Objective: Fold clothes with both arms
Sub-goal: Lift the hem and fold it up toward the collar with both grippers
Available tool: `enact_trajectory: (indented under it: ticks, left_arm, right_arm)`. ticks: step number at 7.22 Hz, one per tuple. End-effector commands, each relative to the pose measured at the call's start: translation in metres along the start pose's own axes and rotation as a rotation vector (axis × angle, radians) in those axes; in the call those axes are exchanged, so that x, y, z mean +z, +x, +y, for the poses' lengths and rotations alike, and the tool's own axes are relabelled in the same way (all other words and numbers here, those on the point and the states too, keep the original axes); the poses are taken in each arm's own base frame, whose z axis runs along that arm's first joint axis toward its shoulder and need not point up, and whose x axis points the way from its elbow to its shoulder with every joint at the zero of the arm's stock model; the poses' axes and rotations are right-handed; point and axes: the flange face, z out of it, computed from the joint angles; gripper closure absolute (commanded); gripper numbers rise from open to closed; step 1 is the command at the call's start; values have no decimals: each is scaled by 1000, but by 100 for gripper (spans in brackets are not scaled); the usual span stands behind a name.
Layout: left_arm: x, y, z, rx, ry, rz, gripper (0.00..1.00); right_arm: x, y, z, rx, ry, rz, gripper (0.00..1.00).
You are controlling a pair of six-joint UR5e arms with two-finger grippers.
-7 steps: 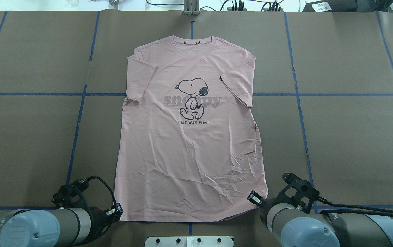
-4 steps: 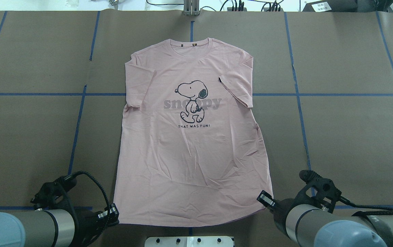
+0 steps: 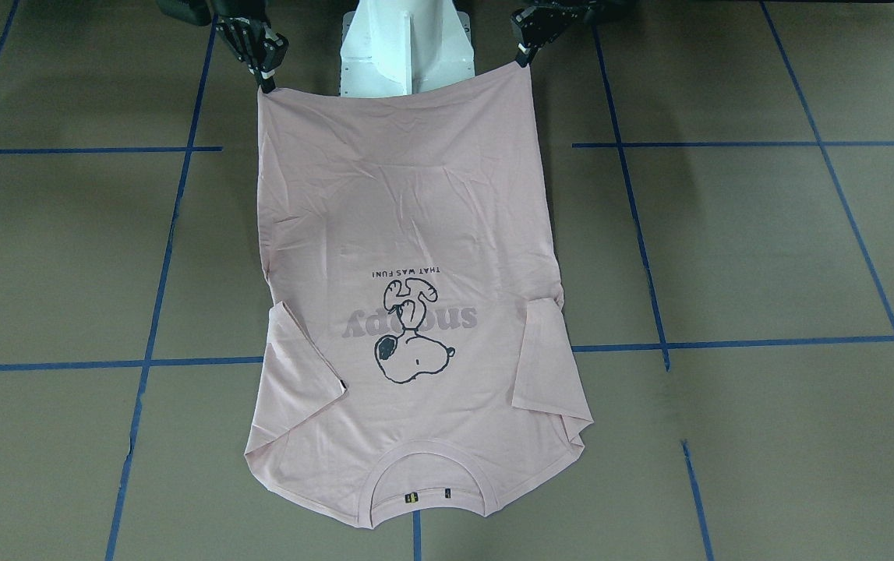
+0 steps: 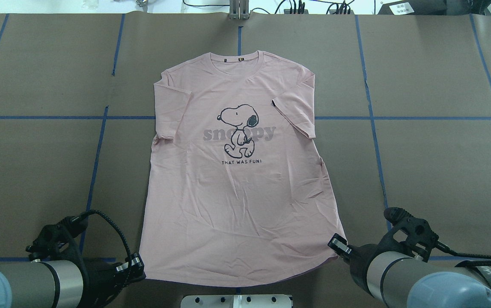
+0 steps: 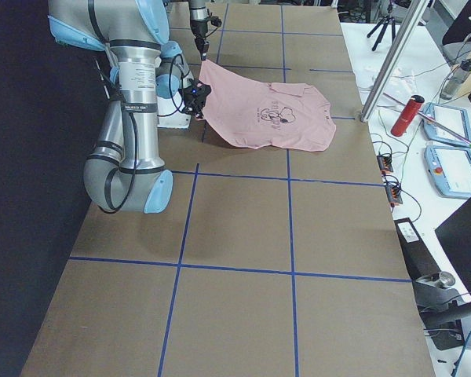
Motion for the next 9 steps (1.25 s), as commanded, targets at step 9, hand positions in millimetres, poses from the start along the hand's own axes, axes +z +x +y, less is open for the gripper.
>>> enact_trajectory:
  ticks: [9]
  left_arm:
    - [104,165,-327,330,546,-43,100]
  right_arm:
    - [197,-240,-277,-165,336,53,100]
